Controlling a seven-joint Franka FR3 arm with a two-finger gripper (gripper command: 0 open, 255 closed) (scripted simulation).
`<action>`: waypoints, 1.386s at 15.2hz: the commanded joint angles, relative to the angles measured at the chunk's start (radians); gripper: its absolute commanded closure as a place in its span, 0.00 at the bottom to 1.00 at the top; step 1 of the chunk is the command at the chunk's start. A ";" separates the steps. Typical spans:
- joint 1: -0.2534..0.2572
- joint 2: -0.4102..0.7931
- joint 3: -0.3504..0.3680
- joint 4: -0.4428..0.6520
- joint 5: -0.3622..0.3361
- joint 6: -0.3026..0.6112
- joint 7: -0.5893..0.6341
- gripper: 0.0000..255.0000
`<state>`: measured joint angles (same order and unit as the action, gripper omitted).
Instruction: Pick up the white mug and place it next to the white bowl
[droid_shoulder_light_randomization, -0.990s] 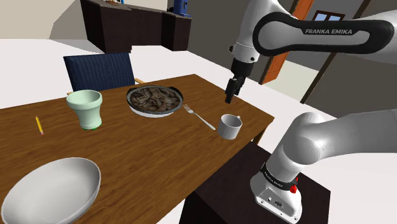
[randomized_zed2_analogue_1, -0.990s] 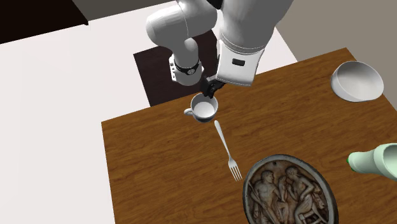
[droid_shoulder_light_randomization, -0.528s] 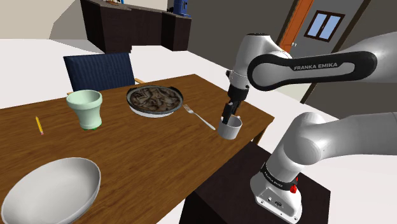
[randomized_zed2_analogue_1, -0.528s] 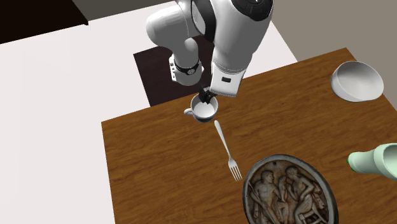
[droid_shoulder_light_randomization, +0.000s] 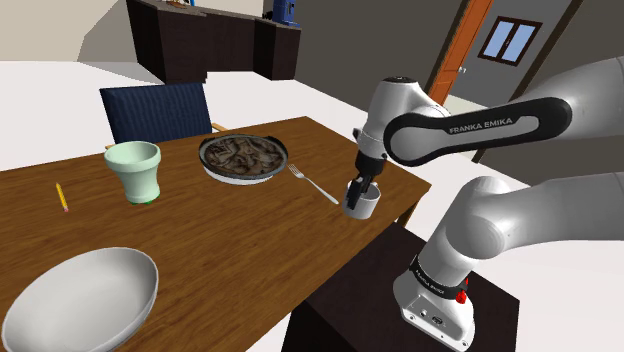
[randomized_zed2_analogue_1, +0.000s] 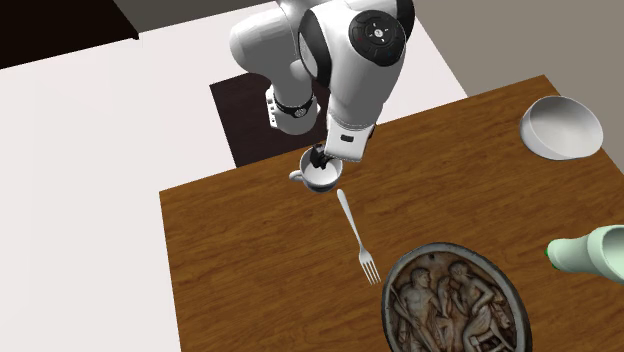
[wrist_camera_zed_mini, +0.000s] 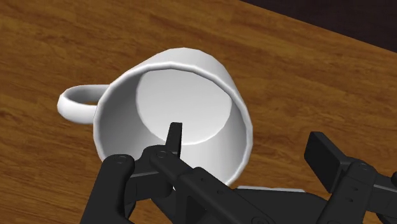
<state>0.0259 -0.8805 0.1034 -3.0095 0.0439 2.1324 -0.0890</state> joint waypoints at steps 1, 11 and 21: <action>0.000 0.020 0.002 -0.016 0.001 0.036 0.001 0.00; 0.000 0.020 0.002 -0.016 0.001 0.036 0.001 1.00; -0.001 -0.010 -0.002 0.013 -0.001 -0.022 -0.001 1.00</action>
<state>0.0236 -0.8824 0.1012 -3.0054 0.0418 2.1276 -0.0915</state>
